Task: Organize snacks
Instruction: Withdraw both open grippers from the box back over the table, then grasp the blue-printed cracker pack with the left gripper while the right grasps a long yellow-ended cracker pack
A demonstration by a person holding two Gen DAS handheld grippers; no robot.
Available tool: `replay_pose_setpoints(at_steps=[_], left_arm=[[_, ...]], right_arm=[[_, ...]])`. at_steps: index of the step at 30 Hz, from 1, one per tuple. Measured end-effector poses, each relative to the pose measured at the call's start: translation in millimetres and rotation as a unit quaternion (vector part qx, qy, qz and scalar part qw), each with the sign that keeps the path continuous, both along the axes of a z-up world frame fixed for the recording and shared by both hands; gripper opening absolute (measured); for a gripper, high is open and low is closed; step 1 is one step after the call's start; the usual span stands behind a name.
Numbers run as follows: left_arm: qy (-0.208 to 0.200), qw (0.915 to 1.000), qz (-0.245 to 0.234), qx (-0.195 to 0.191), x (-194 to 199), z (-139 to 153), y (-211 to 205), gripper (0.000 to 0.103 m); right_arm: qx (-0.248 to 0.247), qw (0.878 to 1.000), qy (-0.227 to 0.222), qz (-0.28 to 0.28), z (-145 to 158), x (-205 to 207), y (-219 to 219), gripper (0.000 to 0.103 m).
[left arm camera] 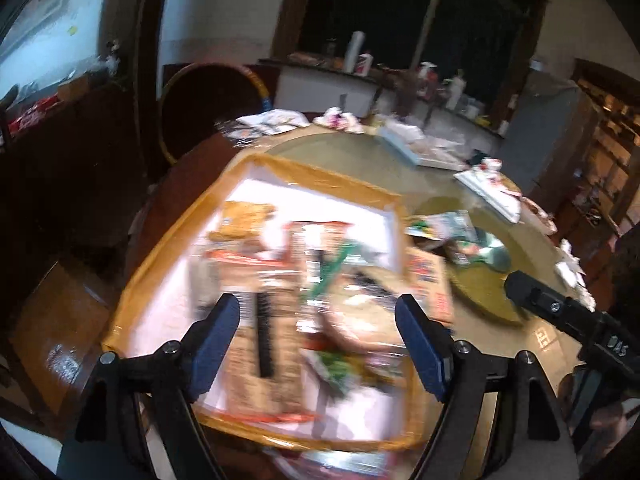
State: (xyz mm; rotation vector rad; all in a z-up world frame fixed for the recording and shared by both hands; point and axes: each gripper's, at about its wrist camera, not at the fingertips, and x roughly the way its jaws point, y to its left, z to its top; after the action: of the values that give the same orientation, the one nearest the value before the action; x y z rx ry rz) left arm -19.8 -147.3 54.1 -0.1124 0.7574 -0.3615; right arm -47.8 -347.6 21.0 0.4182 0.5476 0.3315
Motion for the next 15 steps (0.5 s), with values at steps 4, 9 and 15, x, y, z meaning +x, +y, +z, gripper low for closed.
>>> replay_pose_setpoints(at_steps=[4,9,15], left_arm=[[-0.006,0.9994,-0.035,0.003,-16.9,9.9,-35.7,0.080],[-0.003,0.9976,-0.067,0.017,-28.8,11.9,-80.5,0.080],[0.012,0.9952,-0.090,0.036,-30.0,2.9,-122.3,0.080]], right_arm=[[0.015,0.999,0.004,-0.029,-10.0,-25.8,-43.3,0.082],[0.000,0.999,0.009,-0.049,-18.7,-51.0,-96.7,0.082],[0.006,0.997,0.019,-0.070,-31.4,-65.0,-153.0,0.082]])
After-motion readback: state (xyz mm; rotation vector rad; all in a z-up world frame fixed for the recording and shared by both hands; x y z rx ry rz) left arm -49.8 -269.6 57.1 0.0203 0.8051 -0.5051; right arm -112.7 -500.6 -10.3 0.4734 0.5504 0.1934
